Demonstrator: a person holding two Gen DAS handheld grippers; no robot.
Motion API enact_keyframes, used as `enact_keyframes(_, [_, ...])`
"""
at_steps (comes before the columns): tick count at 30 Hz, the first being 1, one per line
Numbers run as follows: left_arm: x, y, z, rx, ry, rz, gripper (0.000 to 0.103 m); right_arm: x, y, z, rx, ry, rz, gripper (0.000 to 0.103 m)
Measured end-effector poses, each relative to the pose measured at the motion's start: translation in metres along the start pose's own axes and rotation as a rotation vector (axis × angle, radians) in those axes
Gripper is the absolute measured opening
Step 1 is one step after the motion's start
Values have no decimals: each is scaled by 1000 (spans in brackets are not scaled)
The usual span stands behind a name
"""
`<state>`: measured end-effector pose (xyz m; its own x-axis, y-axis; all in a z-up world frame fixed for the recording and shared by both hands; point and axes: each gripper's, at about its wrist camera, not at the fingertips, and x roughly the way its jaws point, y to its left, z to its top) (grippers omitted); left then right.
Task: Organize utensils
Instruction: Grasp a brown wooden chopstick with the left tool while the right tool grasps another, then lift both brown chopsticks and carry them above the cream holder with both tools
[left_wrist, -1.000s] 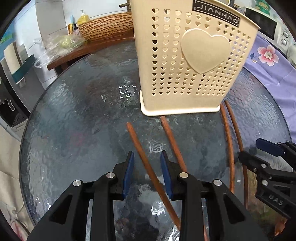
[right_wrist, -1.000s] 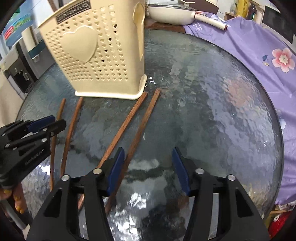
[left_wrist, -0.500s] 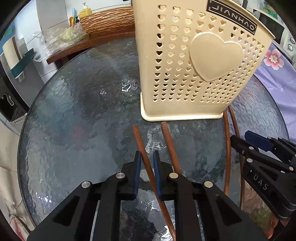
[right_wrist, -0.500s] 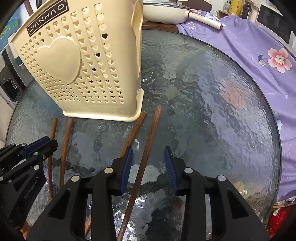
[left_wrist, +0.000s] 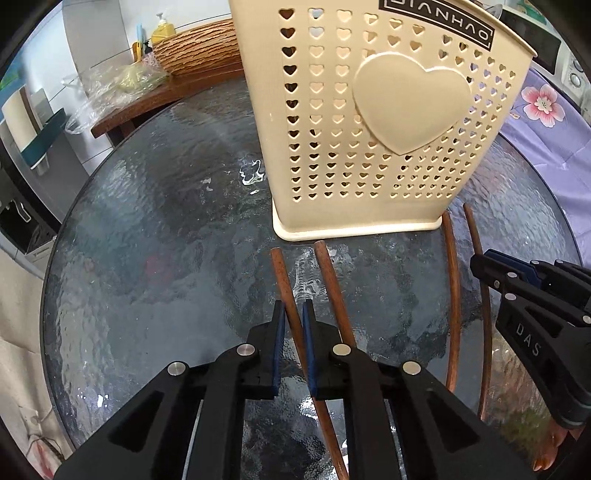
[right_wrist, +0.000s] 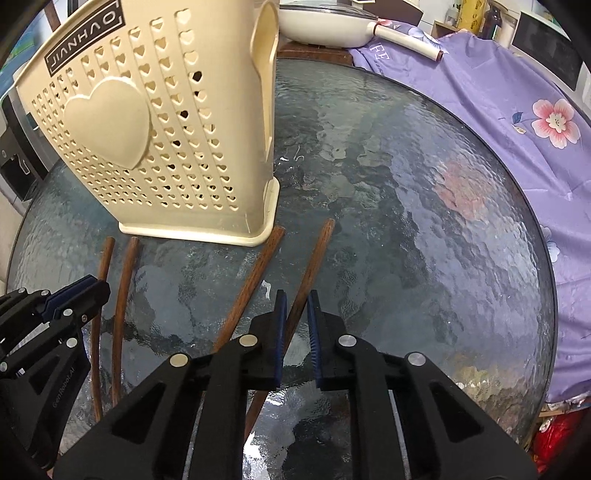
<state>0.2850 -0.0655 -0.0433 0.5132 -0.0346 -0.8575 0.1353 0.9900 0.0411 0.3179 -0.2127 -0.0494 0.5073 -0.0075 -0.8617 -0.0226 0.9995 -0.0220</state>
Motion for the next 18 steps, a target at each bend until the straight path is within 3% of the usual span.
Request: enact_keyframes(18, [-1, 0, -1, 0, -4, 17, 6, -5, -10, -9, 36, -44, 46, 7])
